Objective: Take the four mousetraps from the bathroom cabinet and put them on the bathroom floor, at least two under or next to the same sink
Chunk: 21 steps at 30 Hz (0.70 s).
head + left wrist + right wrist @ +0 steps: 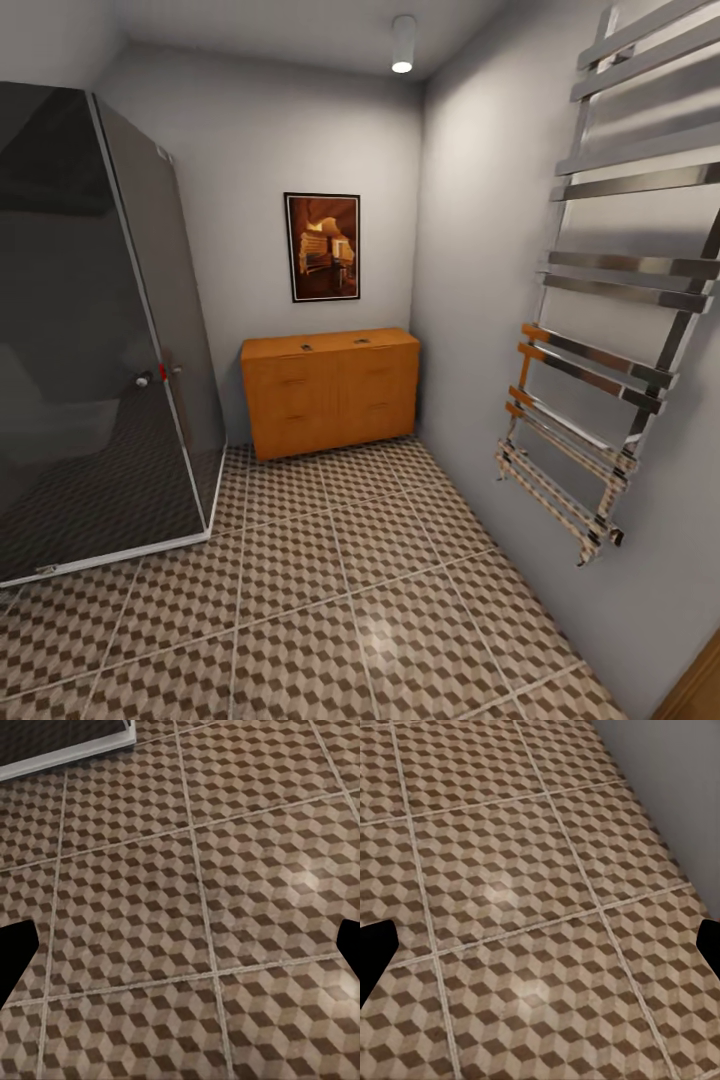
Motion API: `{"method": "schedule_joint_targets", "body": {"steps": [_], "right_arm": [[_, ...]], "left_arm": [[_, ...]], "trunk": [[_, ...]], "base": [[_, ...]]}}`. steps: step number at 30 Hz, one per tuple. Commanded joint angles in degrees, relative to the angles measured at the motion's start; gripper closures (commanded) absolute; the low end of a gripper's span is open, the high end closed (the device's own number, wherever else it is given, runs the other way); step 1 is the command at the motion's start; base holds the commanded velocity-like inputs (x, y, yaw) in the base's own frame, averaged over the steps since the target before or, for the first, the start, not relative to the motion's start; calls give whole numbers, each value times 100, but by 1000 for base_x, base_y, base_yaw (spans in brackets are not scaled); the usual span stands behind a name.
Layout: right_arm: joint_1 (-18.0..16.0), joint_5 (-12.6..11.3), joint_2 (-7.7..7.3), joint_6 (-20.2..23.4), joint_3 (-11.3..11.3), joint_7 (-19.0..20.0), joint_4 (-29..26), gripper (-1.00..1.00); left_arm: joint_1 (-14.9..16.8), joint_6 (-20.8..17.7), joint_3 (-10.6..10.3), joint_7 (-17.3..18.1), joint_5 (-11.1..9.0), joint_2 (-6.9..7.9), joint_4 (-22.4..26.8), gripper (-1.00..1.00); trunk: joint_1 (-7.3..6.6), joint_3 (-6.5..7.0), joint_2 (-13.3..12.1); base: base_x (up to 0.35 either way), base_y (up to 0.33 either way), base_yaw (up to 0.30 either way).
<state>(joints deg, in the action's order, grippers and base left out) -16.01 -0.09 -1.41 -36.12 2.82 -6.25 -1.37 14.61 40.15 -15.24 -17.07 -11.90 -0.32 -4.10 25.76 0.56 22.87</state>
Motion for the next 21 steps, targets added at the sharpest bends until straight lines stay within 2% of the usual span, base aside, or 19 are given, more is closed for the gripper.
{"method": "schedule_joint_targets", "body": {"steps": [1,7,21], "right_arm": [[-3,1,0,-14,32,-31,5,-100],[-4,20,-31,-74,34,-14,5,-100],[0,50,-68,-81,40,0,6,-100]], "left_arm": [[6,26,-49,-16,-31,-3,-20,-100],[6,28,-49,-16,-31,-3,-20,-100],[5,28,-49,-16,-30,-3,-20,-100]], "trunk": [[2,-2,4],[2,-2,4],[2,-2,4]], "base": [[17,0,22],[204,0,4],[328,0,0]]}}
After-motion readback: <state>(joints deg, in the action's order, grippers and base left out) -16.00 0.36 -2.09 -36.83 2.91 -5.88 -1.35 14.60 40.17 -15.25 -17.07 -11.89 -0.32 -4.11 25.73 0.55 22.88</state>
